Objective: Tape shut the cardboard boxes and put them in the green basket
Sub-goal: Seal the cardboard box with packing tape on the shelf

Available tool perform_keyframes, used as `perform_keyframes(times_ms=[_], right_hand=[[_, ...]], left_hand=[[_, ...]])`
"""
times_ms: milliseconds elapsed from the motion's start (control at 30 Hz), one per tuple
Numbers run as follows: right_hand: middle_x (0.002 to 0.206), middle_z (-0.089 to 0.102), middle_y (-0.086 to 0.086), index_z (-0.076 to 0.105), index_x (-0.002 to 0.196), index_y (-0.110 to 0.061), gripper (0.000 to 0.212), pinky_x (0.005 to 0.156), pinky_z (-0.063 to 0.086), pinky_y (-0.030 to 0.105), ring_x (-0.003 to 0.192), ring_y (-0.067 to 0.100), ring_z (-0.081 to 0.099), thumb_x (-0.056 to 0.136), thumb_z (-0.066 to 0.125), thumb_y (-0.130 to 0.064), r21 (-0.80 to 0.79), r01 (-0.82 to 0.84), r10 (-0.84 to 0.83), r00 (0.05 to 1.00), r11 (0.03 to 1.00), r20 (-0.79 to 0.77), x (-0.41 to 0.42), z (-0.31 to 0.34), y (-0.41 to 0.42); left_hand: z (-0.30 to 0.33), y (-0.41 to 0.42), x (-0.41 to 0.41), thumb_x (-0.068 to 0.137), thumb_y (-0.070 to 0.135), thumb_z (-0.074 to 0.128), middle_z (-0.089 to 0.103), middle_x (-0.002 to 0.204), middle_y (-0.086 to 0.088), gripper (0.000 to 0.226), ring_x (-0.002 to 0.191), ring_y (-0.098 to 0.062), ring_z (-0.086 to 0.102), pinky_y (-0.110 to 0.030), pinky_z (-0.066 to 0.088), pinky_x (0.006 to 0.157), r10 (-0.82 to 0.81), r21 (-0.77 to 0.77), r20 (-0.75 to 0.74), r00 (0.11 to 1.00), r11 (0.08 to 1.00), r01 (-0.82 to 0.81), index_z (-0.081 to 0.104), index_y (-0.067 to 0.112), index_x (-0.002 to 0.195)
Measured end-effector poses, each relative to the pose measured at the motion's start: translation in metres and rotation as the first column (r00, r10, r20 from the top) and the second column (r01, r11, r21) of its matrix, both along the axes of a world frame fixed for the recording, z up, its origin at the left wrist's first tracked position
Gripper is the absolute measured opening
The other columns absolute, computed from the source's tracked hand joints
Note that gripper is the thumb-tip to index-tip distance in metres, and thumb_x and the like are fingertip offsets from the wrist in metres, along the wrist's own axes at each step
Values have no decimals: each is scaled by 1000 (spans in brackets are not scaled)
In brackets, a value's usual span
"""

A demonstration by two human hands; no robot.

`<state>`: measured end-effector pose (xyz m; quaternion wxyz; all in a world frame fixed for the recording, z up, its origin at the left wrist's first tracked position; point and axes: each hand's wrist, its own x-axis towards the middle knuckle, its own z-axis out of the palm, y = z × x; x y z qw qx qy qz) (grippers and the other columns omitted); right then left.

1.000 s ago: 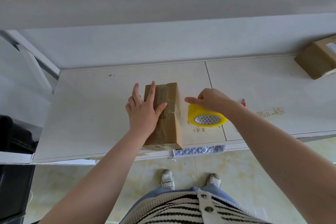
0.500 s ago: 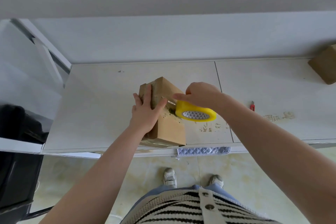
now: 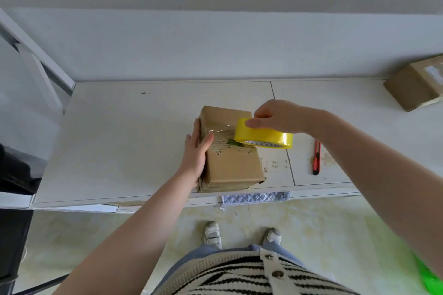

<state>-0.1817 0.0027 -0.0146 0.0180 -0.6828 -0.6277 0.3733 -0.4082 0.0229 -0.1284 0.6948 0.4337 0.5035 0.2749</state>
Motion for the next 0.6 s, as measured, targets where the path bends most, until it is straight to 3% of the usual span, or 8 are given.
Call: perform_keyframes(times_ms=[100, 233, 333, 467, 533, 600], right_hand=[[61, 41, 0, 43, 62, -16, 54, 57, 31, 30, 56, 16, 40, 93, 47, -60, 77, 59, -61, 998, 995, 21, -10, -8, 0], [55, 41, 1, 44, 60, -13, 64, 53, 31, 28, 50, 18, 40, 87, 46, -71, 116, -47, 25, 983, 992, 183, -30, -6, 16], [55, 49, 1, 56, 65, -10, 67, 55, 37, 28, 51, 17, 48, 82, 50, -74, 111, -51, 18, 959, 993, 281, -32, -5, 24], [62, 54, -2, 51, 65, -17, 62, 53, 34, 28, 57, 13, 51, 80, 51, -76, 71, -109, 67, 894, 992, 443, -23, -2, 26], [59, 52, -3, 49, 62, -17, 64, 53, 35, 29, 55, 13, 50, 79, 51, -78, -4, -111, 96, 838, 994, 538, -15, -3, 24], [55, 50, -3, 48, 59, -15, 69, 52, 35, 28, 52, 14, 50, 77, 49, -81, -58, -65, 86, 825, 996, 559, -7, -11, 18]], left_hand=[[-10, 1, -9, 92, 43, 58, 37, 155, 3, 70, 141, -18, 38, -47, 30, 116, -17, 79, 1, 1000, 997, 17, 23, 40, 152], [-18, -2, -16, 103, 24, 47, 36, 155, 3, 59, 142, -13, 36, -36, 29, 118, -88, 176, -109, 990, 979, 106, 20, 28, 155], [-23, -5, -13, 105, 20, 42, 39, 153, 6, 54, 140, -8, 37, -22, 29, 114, -118, 223, -141, 983, 964, 148, 23, 21, 155], [-26, 1, -19, 105, 16, 39, 33, 153, 11, 53, 142, -5, 31, -2, 25, 103, -131, 255, -169, 977, 952, 171, 22, 18, 155], [-27, 1, -21, 105, 17, 39, 32, 152, 14, 53, 142, -5, 30, -3, 24, 105, -142, 275, -185, 972, 942, 190, 21, 20, 155], [-27, 0, -18, 105, 17, 40, 34, 151, 11, 55, 143, -10, 31, -17, 24, 115, -147, 300, -224, 964, 930, 212, 20, 21, 156]])
